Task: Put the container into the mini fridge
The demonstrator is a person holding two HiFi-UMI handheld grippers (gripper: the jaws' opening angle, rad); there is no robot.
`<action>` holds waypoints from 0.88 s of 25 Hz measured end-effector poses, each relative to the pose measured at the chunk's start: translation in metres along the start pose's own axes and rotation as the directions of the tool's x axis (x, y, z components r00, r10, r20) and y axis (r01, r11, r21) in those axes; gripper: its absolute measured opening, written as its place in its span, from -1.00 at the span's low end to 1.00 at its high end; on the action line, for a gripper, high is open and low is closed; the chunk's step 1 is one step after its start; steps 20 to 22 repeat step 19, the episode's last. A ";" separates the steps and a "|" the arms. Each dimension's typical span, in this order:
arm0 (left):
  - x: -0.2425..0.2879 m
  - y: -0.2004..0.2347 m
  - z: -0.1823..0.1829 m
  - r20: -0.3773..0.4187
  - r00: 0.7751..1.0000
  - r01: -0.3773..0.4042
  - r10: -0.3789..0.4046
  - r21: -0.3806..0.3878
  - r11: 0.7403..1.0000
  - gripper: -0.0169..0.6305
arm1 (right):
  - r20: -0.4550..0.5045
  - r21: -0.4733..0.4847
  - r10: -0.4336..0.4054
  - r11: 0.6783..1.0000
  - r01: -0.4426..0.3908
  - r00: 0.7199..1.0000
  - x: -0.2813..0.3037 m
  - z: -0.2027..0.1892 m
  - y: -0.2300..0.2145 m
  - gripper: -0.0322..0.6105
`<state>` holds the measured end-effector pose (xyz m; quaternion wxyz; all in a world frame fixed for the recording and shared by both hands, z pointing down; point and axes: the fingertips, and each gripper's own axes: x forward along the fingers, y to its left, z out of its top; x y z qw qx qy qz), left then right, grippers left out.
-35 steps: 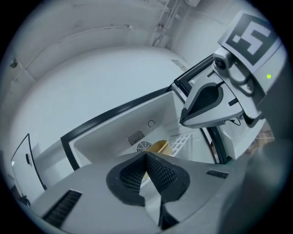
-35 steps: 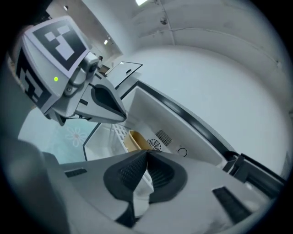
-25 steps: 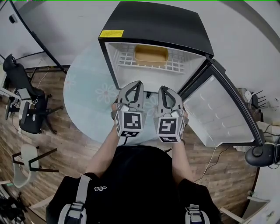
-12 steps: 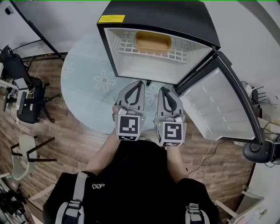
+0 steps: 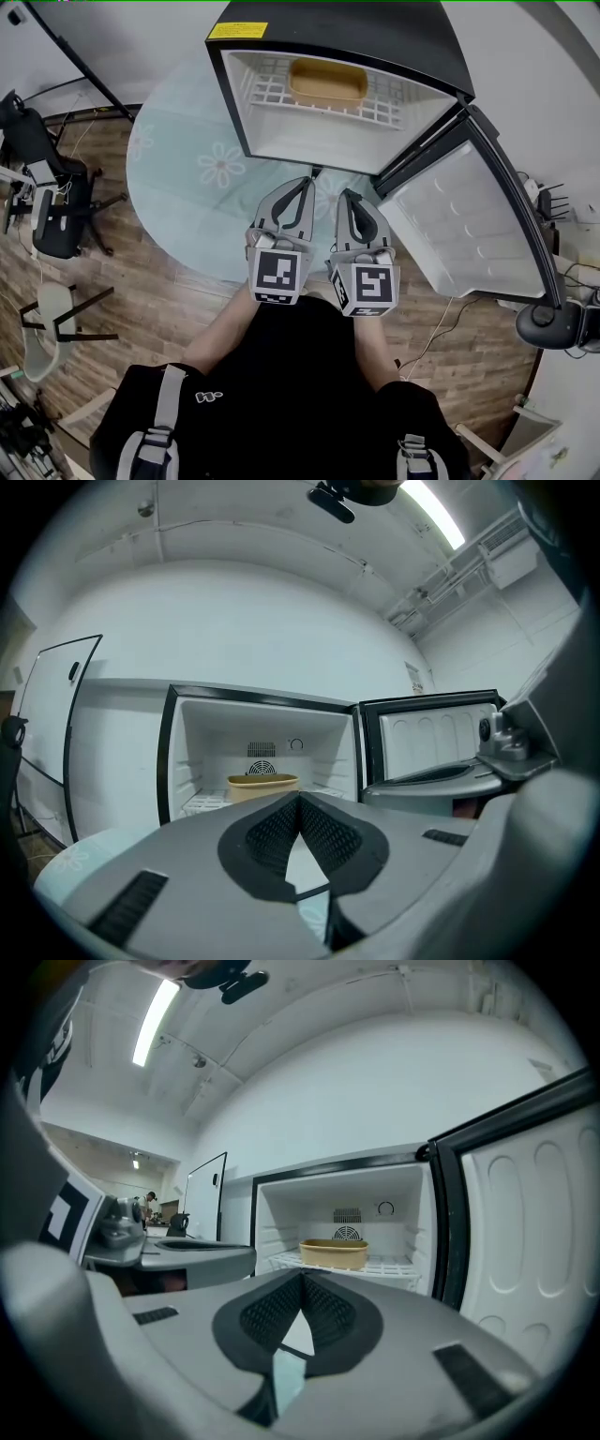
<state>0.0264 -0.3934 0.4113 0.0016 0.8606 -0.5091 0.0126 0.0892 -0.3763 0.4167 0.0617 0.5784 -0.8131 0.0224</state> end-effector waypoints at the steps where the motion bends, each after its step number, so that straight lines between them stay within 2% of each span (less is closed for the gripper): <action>1: 0.000 0.000 -0.001 -0.002 1.000 0.001 -0.001 -0.005 1.000 -0.90 | 0.001 0.001 0.002 1.000 -0.002 1.000 0.000 0.000 0.000 -0.89; 22: 0.002 -0.003 -0.004 -0.016 1.000 -0.008 0.008 -0.001 1.000 -0.90 | 0.002 0.030 0.028 0.999 -0.028 1.000 -0.002 -0.003 -0.003 -0.89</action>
